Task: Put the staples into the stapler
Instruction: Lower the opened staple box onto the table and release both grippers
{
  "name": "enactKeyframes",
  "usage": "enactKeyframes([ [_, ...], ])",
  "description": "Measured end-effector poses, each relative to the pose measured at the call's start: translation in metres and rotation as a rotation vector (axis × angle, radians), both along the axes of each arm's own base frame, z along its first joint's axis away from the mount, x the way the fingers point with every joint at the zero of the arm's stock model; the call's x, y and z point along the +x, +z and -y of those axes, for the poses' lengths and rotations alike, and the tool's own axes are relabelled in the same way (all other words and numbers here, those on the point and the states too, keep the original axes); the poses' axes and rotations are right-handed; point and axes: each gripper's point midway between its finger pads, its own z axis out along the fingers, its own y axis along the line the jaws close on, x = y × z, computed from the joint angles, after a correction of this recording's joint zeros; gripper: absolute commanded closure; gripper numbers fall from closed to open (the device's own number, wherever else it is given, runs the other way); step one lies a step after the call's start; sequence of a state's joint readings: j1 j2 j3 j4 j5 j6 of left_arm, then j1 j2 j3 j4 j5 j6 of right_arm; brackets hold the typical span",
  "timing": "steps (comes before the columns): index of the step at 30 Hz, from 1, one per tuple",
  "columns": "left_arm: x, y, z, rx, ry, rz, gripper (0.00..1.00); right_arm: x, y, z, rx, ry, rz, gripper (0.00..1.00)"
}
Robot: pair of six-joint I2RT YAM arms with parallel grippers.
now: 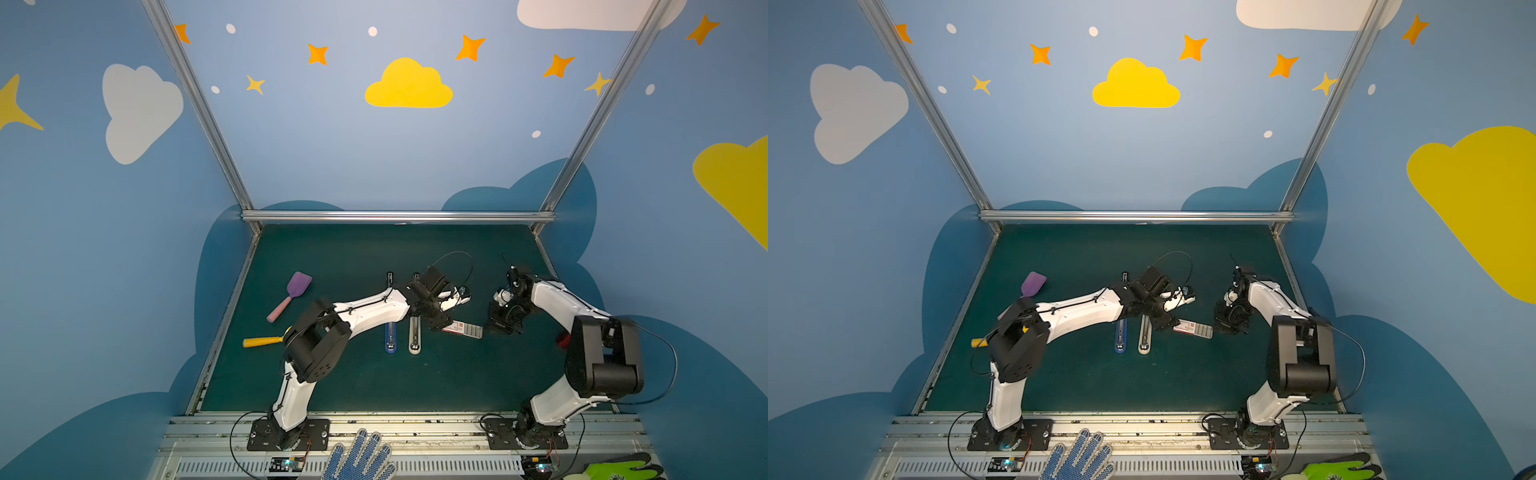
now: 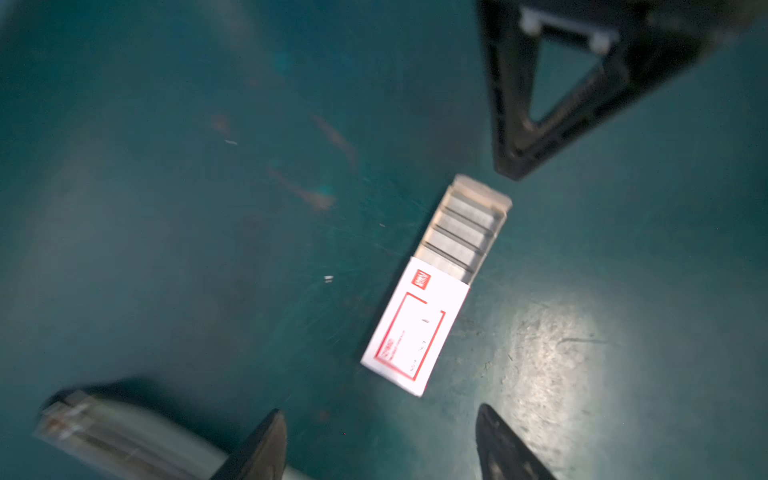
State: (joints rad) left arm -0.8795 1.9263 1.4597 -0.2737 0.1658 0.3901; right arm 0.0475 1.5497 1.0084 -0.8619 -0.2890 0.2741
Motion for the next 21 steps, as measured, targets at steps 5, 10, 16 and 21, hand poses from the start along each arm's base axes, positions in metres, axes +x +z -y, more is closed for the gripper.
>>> enactKeyframes([
  [5,0.000,0.052,-0.033,-0.139,0.229,0.000,0.27,0.008,0.044,-0.020,0.049,0.054,0.200,0.80],
  [10,-0.005,0.072,-0.068,-0.258,0.446,-0.100,0.26,0.008,0.058,-0.051,0.129,0.130,0.254,0.84],
  [16,-0.020,0.043,-0.119,-0.331,0.703,-0.286,0.26,0.005,0.051,-0.061,0.127,0.137,0.233,0.82],
  [21,-0.043,0.002,-0.142,-0.334,0.841,-0.414,0.27,0.002,0.031,-0.058,0.089,0.109,0.171,0.86],
])
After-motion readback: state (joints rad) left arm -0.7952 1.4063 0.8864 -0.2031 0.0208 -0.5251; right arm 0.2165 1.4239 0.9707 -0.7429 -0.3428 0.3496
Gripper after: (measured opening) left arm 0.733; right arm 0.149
